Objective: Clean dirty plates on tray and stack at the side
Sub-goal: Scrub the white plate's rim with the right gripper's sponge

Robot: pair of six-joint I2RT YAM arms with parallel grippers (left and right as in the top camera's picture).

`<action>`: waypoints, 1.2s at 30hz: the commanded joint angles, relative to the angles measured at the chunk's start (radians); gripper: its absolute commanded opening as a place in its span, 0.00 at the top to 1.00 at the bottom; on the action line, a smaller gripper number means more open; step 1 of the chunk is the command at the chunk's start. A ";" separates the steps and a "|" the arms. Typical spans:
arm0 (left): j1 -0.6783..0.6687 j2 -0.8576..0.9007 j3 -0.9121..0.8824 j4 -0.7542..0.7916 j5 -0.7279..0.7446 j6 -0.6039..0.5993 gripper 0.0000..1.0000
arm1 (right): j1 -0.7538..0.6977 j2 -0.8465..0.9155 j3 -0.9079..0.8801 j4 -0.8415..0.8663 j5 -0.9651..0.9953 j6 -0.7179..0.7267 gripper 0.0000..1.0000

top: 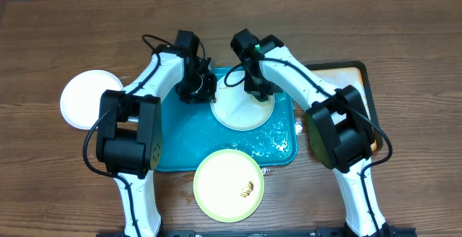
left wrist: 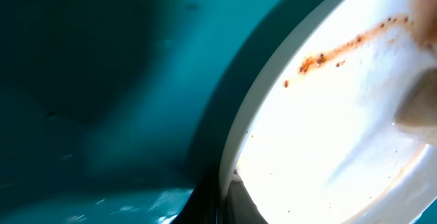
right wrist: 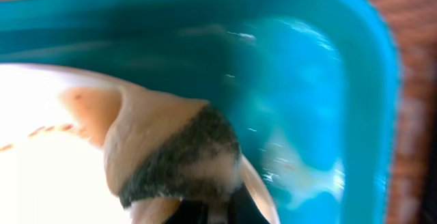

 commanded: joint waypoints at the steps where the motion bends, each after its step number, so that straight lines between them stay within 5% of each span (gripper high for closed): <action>1: 0.026 0.066 -0.028 -0.008 -0.125 -0.002 0.96 | 0.011 0.006 0.080 0.012 -0.158 -0.106 0.96; 8: 0.026 0.066 -0.028 -0.009 -0.121 0.002 0.96 | 0.042 0.006 0.228 -0.042 -0.181 -0.004 0.96; 17: 0.030 0.066 -0.028 -0.009 -0.118 -0.006 0.96 | 0.042 0.007 0.206 -0.059 -0.229 0.140 0.96; 36: 0.027 0.066 -0.028 -0.006 -0.108 -0.005 0.96 | 0.051 0.014 0.056 0.138 -0.438 0.113 0.96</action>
